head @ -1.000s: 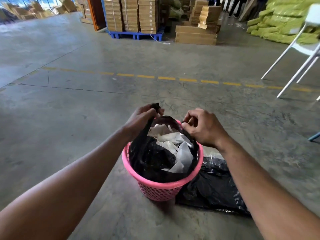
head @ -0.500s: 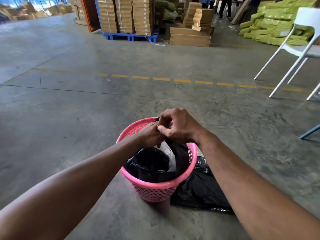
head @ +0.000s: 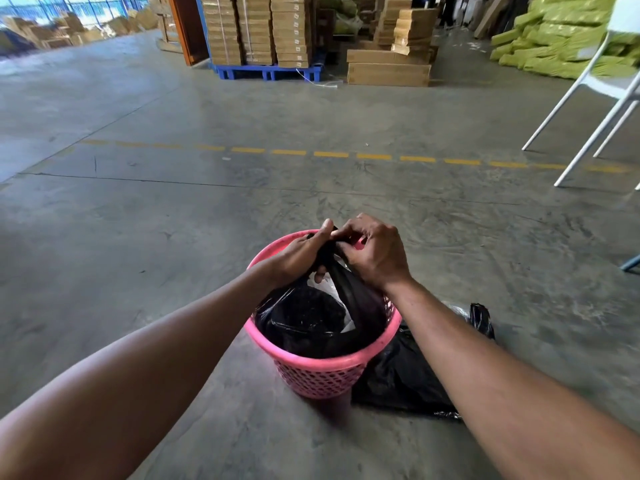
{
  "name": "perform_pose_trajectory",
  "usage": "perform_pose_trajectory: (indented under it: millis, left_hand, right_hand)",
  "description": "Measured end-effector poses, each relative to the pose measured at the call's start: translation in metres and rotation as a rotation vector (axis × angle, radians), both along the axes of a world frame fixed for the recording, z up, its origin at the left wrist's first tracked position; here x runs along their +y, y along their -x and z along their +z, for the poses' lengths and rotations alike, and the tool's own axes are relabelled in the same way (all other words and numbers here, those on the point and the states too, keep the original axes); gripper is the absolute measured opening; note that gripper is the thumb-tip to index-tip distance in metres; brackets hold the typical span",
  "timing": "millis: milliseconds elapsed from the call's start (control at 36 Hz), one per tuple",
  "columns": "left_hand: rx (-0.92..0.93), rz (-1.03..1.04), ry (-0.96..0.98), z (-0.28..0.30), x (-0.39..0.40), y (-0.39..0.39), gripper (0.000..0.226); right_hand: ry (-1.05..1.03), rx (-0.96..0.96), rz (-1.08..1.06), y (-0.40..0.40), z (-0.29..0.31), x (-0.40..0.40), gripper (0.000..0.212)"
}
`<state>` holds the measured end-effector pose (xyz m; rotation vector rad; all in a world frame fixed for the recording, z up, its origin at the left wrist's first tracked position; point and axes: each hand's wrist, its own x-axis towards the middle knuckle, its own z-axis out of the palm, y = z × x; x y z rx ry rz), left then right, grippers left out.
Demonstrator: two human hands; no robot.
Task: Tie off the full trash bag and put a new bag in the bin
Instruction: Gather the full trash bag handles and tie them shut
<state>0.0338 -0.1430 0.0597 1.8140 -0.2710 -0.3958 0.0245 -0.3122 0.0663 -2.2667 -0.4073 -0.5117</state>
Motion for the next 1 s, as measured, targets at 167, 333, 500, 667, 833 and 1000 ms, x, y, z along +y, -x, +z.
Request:
perform_pose_trajectory:
  millis: [167,333,500,667,833,1000]
  left_hand:
    - [0.141,-0.012,0.046,0.005,0.007,-0.009,0.059]
    - [0.214,-0.066,0.038,0.010,0.006,-0.012,0.060]
    - [0.265,-0.155,0.022,0.011,0.006,-0.018,0.063]
    - [0.369,-0.146,0.076,0.006,0.019,-0.025,0.066]
    - [0.488,0.115,0.166,0.003,0.012,-0.033,0.051]
    - [0.360,0.049,-0.081,0.016,0.002,-0.026,0.053]
  right_hand:
    - [0.024,0.010,-0.046,-0.001,-0.004,-0.009,0.005]
    - [0.276,-0.081,0.020,0.001,-0.003,-0.010,0.010]
    - [0.379,-0.082,-0.032,-0.007,0.001,-0.003,0.011]
    - [0.068,0.130,-0.108,0.003,0.008,0.003,0.012]
    - [-0.151,0.190,-0.192,0.043,-0.013,0.033,0.014]
    - [-0.294,0.273,-0.301,0.057,-0.056,0.051,0.008]
